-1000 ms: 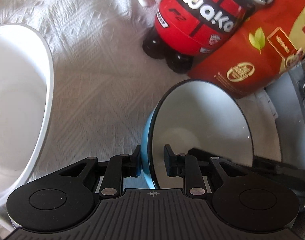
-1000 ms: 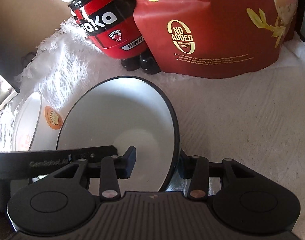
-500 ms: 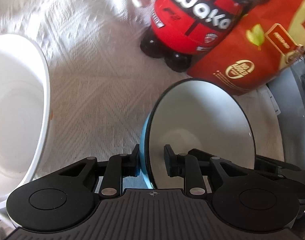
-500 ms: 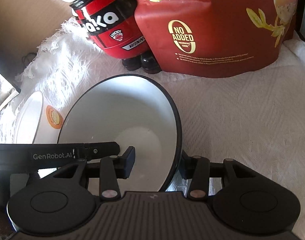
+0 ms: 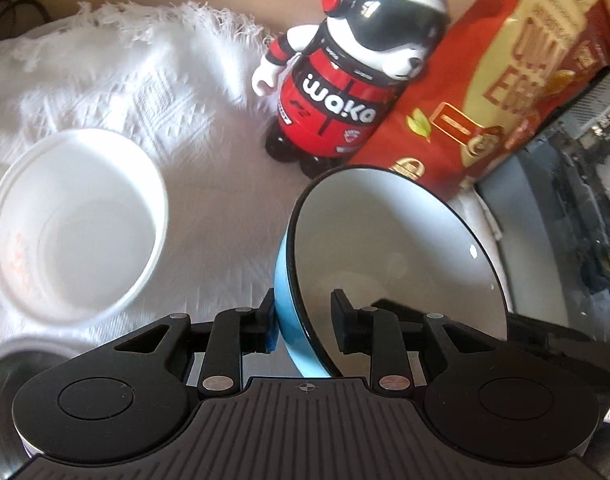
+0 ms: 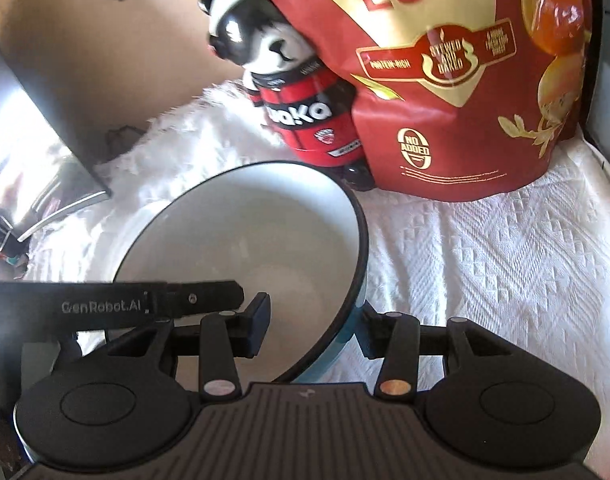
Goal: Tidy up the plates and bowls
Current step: 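Carry the blue bowl with the left tool, lower it into the yellow-rimmed bowl, release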
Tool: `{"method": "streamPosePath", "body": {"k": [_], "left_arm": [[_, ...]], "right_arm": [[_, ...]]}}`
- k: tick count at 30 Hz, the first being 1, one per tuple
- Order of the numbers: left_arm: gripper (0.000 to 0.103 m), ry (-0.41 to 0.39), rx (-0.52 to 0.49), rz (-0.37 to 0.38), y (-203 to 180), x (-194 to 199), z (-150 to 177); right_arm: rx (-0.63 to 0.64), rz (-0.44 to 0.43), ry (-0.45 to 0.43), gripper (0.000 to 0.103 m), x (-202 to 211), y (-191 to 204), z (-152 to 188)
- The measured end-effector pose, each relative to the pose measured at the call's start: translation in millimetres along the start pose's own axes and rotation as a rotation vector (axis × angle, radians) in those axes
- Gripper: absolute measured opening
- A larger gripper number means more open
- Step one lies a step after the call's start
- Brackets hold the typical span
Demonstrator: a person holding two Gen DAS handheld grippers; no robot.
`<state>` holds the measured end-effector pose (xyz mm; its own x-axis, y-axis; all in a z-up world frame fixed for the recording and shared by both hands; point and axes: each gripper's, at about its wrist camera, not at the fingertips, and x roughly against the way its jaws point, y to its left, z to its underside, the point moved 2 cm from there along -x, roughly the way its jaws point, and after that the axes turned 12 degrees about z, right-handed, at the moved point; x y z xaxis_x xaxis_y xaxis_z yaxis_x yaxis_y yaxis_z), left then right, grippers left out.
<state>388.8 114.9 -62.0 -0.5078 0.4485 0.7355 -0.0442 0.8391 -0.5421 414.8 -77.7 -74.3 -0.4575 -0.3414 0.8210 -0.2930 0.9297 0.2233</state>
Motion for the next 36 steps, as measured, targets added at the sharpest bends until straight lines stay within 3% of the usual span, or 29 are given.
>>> {"method": "streamPosePath", "body": {"k": [11,20,29,36], "left_arm": [[0.029,0.012,0.006,0.023,-3,51,66],[0.029,0.095,0.027,-0.023,10,31,110],[0.027,0.139,0.022,-0.031,14,22,122],[0.026,0.138,0.087,0.028,27,23,118]], "right_arm": [[0.084,-0.036,0.014,0.045,50,26,41],[0.09,-0.027,0.13,0.045,31,21,94],[0.07,-0.006,0.16,0.045,18,12,117],[0.088,-0.009,0.154,0.045,19,12,116]]}}
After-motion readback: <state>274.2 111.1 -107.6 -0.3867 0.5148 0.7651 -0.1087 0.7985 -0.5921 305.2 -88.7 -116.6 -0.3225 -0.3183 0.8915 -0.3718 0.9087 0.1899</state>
